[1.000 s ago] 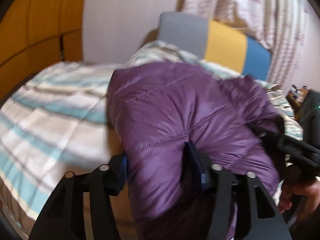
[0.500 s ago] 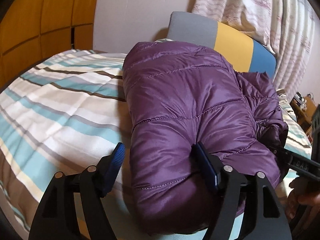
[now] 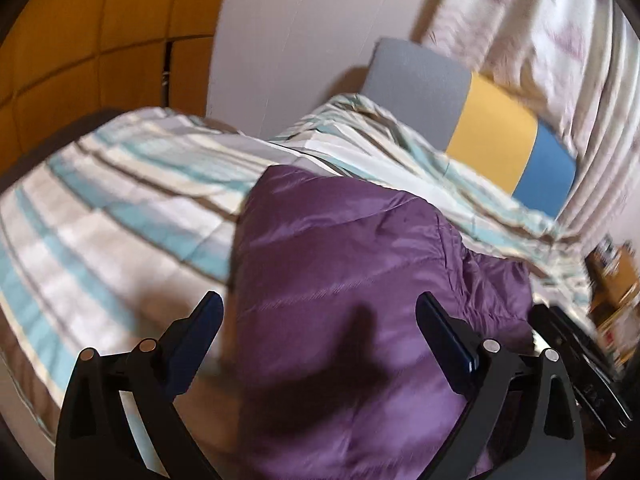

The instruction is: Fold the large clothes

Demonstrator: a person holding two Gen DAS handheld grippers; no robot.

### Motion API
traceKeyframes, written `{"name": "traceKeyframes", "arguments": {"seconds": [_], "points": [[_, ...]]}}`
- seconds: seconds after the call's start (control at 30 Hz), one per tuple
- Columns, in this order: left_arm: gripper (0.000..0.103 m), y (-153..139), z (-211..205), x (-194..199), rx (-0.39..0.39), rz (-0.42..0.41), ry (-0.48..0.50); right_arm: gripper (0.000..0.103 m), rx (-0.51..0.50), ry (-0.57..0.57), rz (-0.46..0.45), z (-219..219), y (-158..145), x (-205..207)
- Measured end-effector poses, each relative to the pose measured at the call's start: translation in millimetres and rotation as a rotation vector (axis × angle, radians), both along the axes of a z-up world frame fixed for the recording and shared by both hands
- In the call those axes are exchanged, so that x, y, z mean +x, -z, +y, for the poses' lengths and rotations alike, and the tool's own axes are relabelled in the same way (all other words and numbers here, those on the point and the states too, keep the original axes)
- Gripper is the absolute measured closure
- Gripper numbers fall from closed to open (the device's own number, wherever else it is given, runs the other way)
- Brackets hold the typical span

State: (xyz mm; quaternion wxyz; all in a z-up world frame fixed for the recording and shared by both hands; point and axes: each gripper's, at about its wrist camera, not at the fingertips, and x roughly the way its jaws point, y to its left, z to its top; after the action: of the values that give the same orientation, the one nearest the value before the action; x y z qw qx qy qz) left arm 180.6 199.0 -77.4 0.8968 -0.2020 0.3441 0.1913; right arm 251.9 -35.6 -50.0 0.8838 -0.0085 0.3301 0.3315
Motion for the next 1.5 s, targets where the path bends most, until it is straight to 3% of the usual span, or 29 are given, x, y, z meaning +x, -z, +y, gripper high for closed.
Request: {"name": "traceKeyframes", "arguments": {"seconds": [0.2, 0.3, 0.57, 0.8, 1.03, 1.2, 1.27, 1.33, 1.5], "points": [[0.007, 31, -6, 54, 0.159, 0.157, 0.024, 0.049, -0.13, 0.067, 0.104, 49, 34, 51], [0.006, 57, -7, 57, 0.191, 0.139, 0.057, 0.049, -0.215, 0.079, 0.124, 54, 68, 59], [0.003, 81, -1, 66, 0.175, 0.121, 0.047, 0.049, -0.19, 0.113, 0.078, 55, 100, 60], [0.003, 89, 3, 73, 0.154, 0.119, 0.048, 0.049, -0.182, 0.125, 0.048, 54, 105, 54], [0.003, 82, -7, 65, 0.2, 0.099, 0.033, 0.048, -0.166, 0.112, 0.041, 50, 104, 52], [0.003, 69, -26, 41, 0.265, 0.069, 0.04, 0.046, -0.158, 0.085, 0.035, 44, 99, 44], [0.003, 66, -32, 28, 0.266, 0.05, 0.043, 0.038, -0.145, 0.077, 0.04, 36, 93, 37], [0.003, 61, -38, 10, 0.242, 0.024, 0.06, 0.032, -0.105, 0.083, 0.032, 23, 83, 23], [0.003, 63, -48, -26, 0.188, -0.016, 0.058, 0.032, -0.087, 0.094, -0.004, -2, 71, -18]]}}
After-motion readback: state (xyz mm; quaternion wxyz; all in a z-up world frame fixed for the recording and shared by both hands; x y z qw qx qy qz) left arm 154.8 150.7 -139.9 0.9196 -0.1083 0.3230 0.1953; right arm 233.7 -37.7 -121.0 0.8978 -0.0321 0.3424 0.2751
